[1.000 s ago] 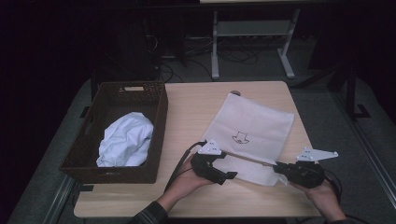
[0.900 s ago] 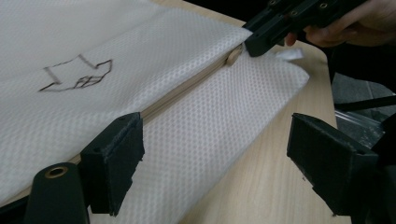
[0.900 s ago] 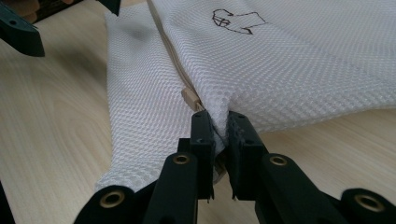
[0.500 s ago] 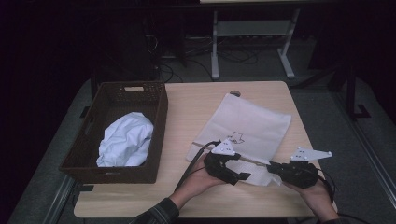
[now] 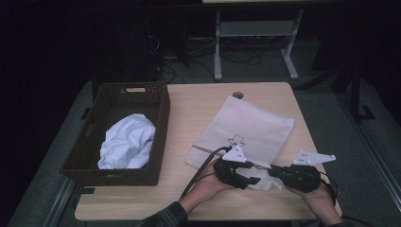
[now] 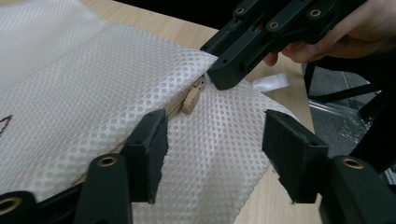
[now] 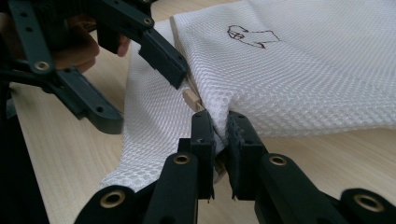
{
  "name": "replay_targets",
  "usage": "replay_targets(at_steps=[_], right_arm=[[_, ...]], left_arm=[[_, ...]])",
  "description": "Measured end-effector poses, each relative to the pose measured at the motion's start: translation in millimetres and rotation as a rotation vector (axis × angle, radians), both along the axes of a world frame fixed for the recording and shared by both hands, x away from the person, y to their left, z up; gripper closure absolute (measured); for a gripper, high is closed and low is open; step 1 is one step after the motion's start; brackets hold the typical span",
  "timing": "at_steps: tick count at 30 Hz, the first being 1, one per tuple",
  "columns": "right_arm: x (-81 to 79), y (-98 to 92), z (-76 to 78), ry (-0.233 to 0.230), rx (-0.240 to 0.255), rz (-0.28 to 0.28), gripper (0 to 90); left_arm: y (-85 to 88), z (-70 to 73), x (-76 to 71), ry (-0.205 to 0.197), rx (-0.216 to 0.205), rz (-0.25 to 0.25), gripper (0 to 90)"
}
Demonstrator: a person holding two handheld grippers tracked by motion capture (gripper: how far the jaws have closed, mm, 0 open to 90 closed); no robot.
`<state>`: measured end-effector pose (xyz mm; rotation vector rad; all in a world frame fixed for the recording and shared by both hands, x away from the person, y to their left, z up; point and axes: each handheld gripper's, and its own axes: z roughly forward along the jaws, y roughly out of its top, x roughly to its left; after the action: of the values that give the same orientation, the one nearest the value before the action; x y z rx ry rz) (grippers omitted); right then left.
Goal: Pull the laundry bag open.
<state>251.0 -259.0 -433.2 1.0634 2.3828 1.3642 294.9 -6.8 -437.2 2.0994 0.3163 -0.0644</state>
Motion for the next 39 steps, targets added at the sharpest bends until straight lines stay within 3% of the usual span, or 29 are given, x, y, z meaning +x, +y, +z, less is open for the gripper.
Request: replay_targets(at_steps=[11, 25, 39], right_arm=[[-2.6, 2.2, 2.0, -0.003, 0.020, 0.021, 81.5], [-6.9, 3.5, 5.4, -0.024, 0.029, 0.025, 81.5], [-9.3, 6.2, 6.3, -0.033, 0.004, 0.018, 81.9]], left_arm=[[-8.4, -1.5, -2.0, 0.003, 0.008, -0.002, 55.6], [-11.1, -0.3, -0.6, -0.006, 0.002, 0.020, 84.3], [-8.7, 0.9, 0.4, 0.022, 0.019, 0.043, 87.2]])
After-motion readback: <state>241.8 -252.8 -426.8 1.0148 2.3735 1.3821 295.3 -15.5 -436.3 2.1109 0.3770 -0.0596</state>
